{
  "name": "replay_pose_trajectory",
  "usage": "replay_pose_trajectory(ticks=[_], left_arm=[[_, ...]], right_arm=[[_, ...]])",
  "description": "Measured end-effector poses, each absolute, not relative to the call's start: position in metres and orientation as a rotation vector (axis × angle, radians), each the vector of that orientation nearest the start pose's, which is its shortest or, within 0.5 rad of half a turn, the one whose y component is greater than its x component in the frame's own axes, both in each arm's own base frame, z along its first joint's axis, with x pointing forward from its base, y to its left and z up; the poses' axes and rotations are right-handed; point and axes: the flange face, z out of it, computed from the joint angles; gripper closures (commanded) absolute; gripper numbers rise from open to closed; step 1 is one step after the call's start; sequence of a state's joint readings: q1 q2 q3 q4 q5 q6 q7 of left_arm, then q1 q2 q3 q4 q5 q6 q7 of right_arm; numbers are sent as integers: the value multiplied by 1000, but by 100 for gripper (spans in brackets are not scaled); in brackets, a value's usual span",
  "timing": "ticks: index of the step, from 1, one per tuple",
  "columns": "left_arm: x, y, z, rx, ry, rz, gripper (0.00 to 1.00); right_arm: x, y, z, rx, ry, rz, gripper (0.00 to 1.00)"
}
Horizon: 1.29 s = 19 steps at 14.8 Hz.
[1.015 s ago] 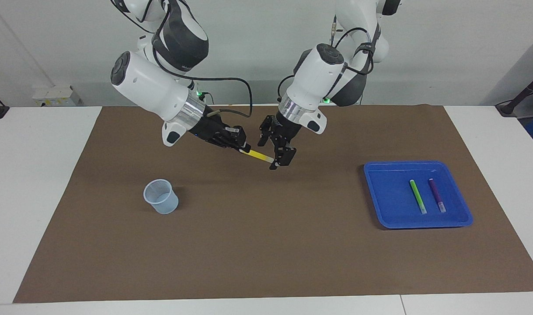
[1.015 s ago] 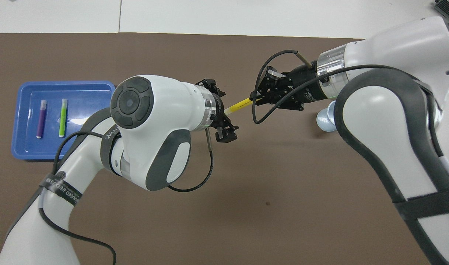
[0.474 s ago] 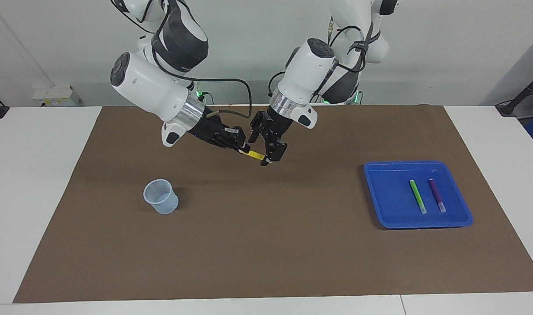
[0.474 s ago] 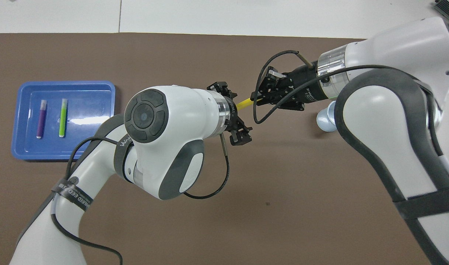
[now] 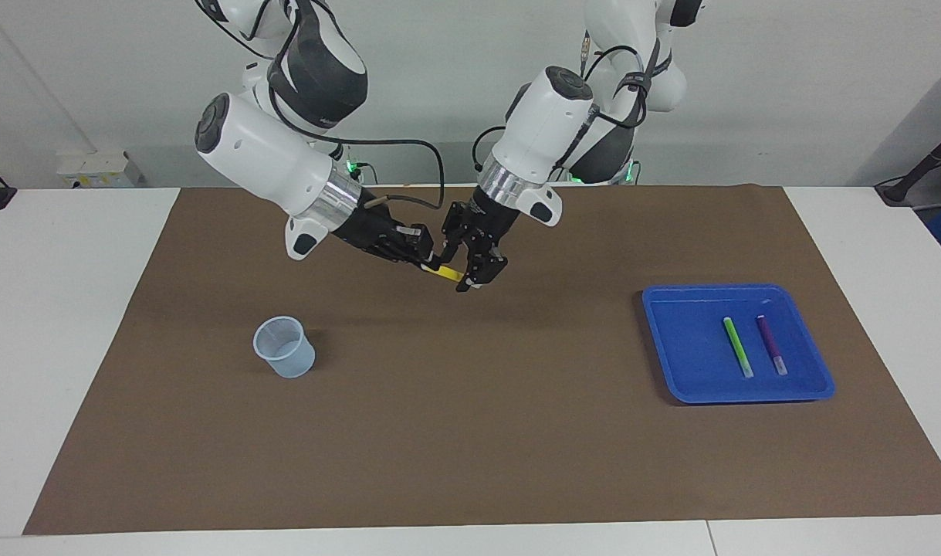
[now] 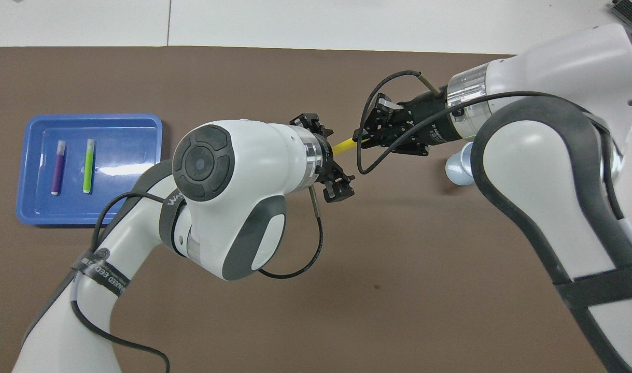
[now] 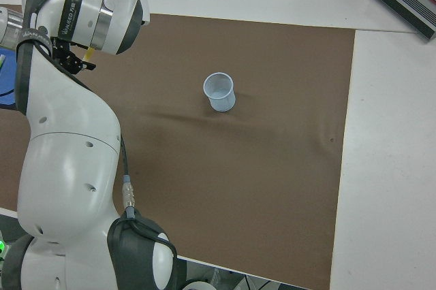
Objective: Right arm passes pens to left for tray arrangement
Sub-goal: 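Grasp the yellow pen with the left gripper from the right gripper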
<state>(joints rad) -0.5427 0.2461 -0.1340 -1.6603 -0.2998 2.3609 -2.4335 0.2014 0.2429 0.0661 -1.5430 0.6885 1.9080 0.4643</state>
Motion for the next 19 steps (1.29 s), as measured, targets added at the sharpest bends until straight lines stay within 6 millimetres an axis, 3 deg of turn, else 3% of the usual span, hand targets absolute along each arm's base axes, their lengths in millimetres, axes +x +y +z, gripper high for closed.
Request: replay_pose_trajectory(ticks=[1,7,9,13,14,17,19], left_arm=[[527,-417,515,1511,2190,-381,35],[528,-417,515,1510,2190,-380,85],[530,-415,516,1509,2186,-373,96],[529,-416,516,1515,2180,-369,100],[529,-416,516,1517,2179,-366,100],[529,-417,519,1530,2166,-343,100],[530,-416,521,1534,2160,-330,100]], right_arm=[[619,212,540,-2414,484,171,87],[619,210,540,-2413,488,169,87],[619,209,539,-2413,491,167,87],[620,208,539,-2414,493,165,87],[619,208,539,-2414,493,165,83],[619,207,541,-2413,492,162,0],[620,204,542,-2417,495,153,0]])
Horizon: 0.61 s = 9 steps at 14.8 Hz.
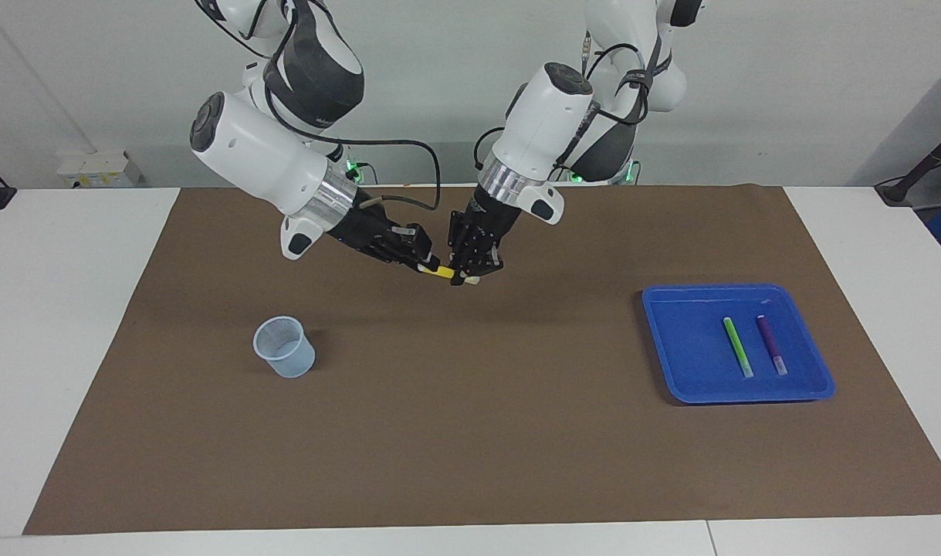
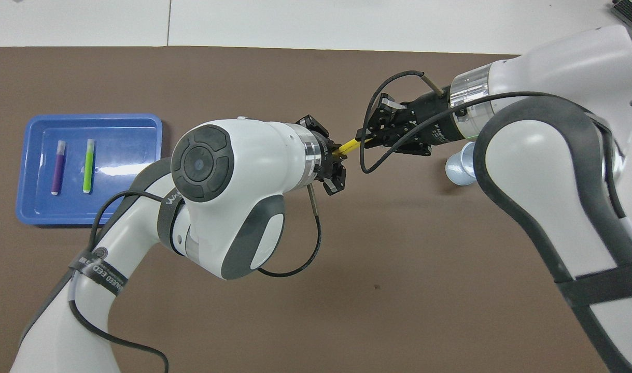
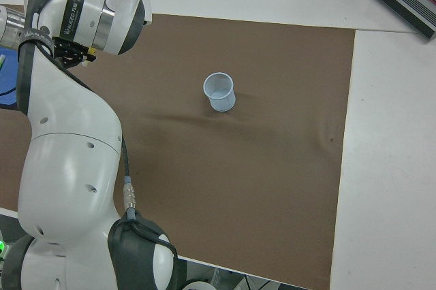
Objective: Right arm passes pens to left for tray arrangement
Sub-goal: 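Grasp the yellow pen with the left gripper from the right gripper, then carry the yellow pen to the tray while the right gripper withdraws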
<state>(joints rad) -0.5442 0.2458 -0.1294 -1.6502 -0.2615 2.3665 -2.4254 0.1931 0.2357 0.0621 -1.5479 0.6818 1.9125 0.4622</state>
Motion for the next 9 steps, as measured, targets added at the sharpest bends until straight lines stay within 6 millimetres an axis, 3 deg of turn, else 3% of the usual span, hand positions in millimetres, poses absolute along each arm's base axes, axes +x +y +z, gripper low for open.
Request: replay_pose_trajectory(ticks=[5,9], left_arm=[[530,-417,521,1624,2102,-240,100],[535,-407,510,1860,1953,-171,100]], right_arm=[[618,177,556,-2574,438,39,0],[614,106,573,-2759,269,-61,0]])
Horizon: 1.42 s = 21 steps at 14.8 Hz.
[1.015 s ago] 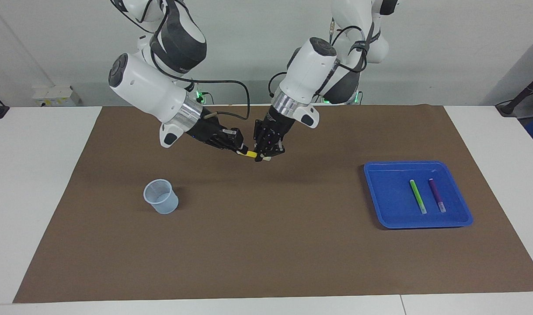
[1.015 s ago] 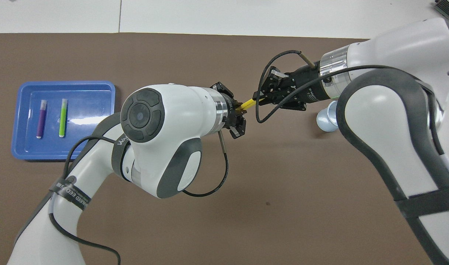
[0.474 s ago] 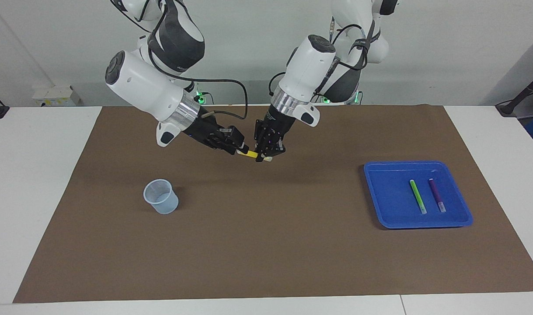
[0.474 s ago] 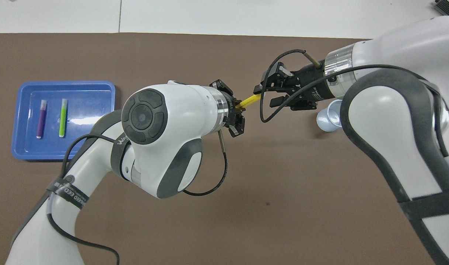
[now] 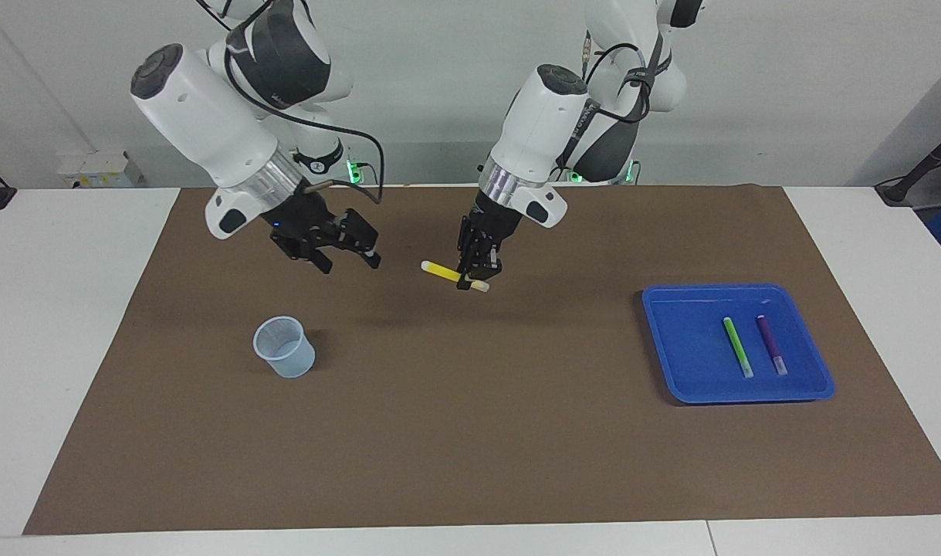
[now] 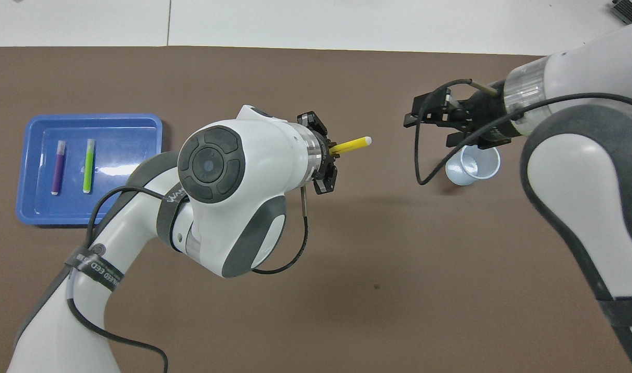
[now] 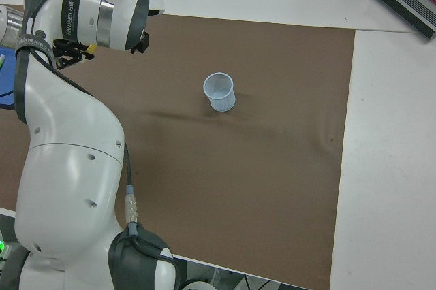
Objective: Right arm passes pens to left for tray arrangement
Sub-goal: 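Carry the yellow pen to the tray while the right gripper withdraws, then lower the yellow pen into the blue tray and open the left gripper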
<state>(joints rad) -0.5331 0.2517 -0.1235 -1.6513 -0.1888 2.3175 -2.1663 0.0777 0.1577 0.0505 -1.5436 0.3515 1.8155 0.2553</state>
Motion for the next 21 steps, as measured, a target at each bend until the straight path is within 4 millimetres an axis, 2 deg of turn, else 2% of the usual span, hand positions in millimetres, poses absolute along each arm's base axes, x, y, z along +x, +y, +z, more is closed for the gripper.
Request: replay_pose_trajectory(ticks=[4,6,9,13,16,21], left_arm=[[560,-358,495,2100,1805,-105,100],[571,-333,483,2195,1733,-81,100],[581,-291,464,2362,1585,-57,100],[598,-207,450,2583,1308,-42,100],[600,-144,437,2741,1031,-51,100],[600,-66,412,2905,512,-75,100]], right_arm=[[605,25,581,-2900,90,-62,0],[597,7,587,-2957,65,-47,0],[587,6,597,-3017,41,-35,0],[585,8,599,-3021,33,-32,0],[585,8,598,-3021,32,-31,0],[585,9,598,-3021,32,-25,0]])
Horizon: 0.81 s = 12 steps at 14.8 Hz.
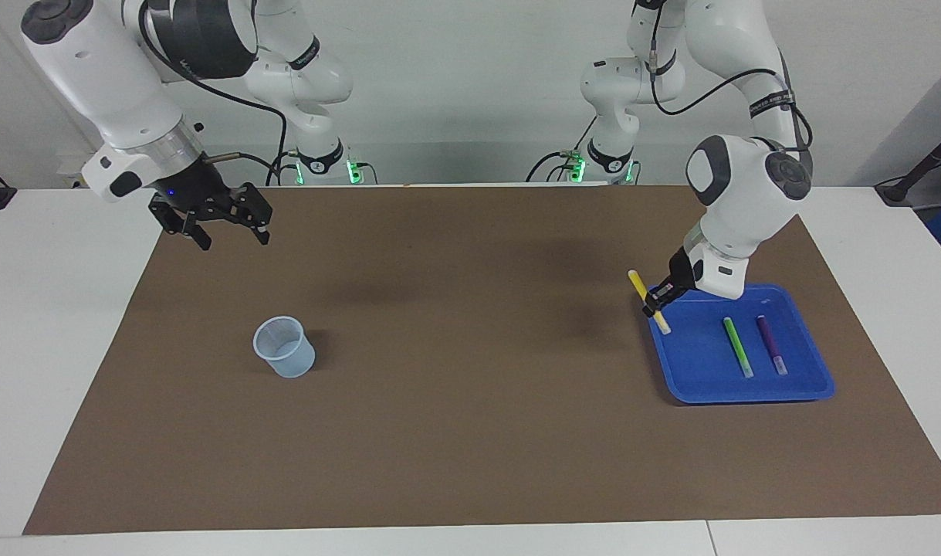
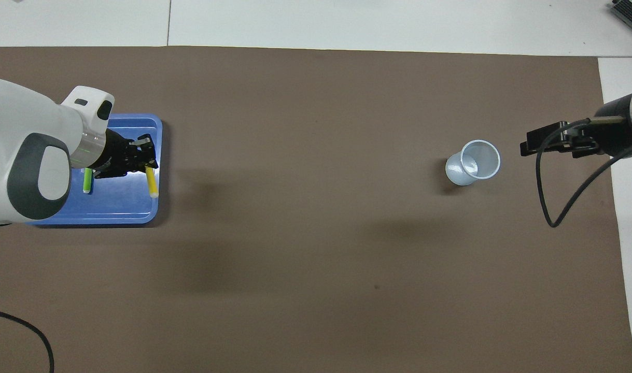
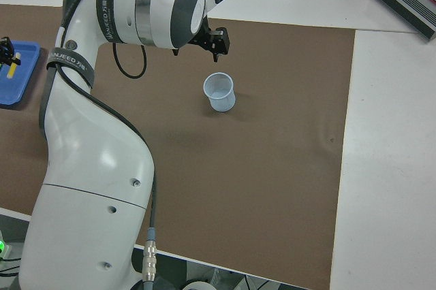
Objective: Right arm passes pens to left for tray arrangement
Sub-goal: 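Lower the yellow pen into the blue tray and open the left gripper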
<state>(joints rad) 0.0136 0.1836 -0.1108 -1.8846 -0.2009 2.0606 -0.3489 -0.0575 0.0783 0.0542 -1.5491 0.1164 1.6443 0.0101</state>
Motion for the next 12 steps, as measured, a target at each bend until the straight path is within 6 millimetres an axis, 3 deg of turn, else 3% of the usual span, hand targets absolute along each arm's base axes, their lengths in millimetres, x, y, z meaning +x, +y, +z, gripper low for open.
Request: replay_pose_trajectory(ticks=[3,9,12], left_arm=[[606,-35,390,-3251,-336,61,100],[625,-15,332,-3242,-121,-12,100],[627,-2,317,-3163,36,0,100]], right_arm=[[584,9,597,-3021,32,-15,0],[584,9,597,-3021,32,-16,0],[584,7,597,-3021,35,-15,0]])
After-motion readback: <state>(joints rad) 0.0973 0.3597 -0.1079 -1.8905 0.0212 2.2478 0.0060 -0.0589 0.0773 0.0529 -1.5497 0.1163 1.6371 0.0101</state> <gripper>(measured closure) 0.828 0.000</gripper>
